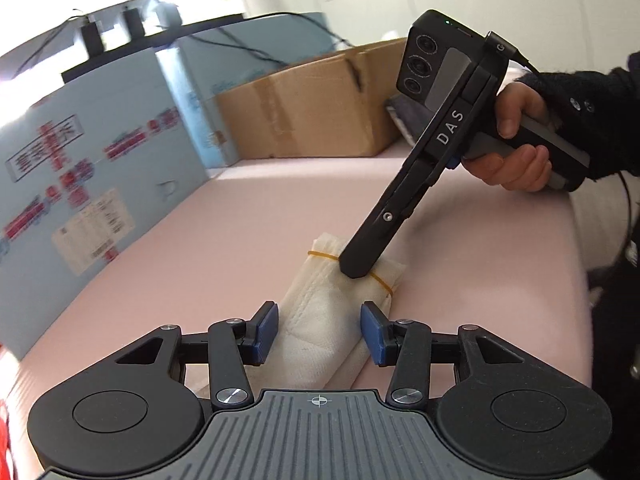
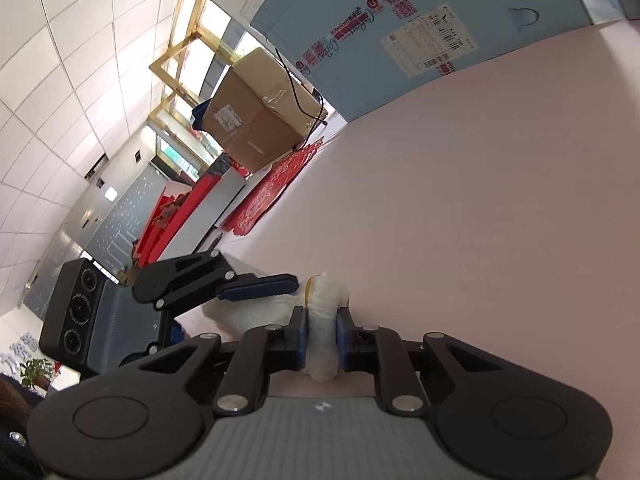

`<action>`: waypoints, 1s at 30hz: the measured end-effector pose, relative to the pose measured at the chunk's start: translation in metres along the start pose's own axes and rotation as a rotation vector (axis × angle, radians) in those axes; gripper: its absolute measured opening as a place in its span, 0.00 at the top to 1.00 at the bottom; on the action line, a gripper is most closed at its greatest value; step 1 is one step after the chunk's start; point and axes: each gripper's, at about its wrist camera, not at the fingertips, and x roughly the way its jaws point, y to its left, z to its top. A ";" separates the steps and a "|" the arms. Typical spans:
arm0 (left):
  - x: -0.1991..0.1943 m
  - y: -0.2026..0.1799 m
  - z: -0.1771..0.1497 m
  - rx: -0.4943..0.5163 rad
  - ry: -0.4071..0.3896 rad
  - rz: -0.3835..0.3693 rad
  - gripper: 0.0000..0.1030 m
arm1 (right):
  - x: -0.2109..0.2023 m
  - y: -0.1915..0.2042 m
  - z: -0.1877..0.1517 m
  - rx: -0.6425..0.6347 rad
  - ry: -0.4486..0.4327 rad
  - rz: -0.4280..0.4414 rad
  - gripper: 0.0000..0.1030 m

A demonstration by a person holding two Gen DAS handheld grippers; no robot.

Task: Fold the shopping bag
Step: 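Grasp the banded bag with the right gripper and lay it on the table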

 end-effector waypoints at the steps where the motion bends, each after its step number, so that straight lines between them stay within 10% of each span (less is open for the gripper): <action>1: 0.001 0.006 0.002 -0.004 0.007 -0.042 0.56 | -0.003 0.004 -0.009 0.012 -0.020 -0.011 0.82; 6: 0.001 0.006 -0.004 -0.022 0.002 -0.049 0.56 | -0.021 0.003 -0.014 0.021 -0.097 -0.006 0.49; 18: -0.007 -0.005 -0.013 -0.060 -0.020 0.028 0.56 | 0.007 0.027 0.008 -0.347 0.057 -0.206 0.56; 20: -0.009 -0.007 -0.012 -0.061 -0.017 0.049 0.55 | 0.013 0.022 0.009 -0.325 0.075 -0.128 0.77; 30: -0.024 -0.050 0.013 -0.127 -0.088 0.311 0.37 | -0.005 0.010 -0.022 -0.094 -0.030 -0.087 0.78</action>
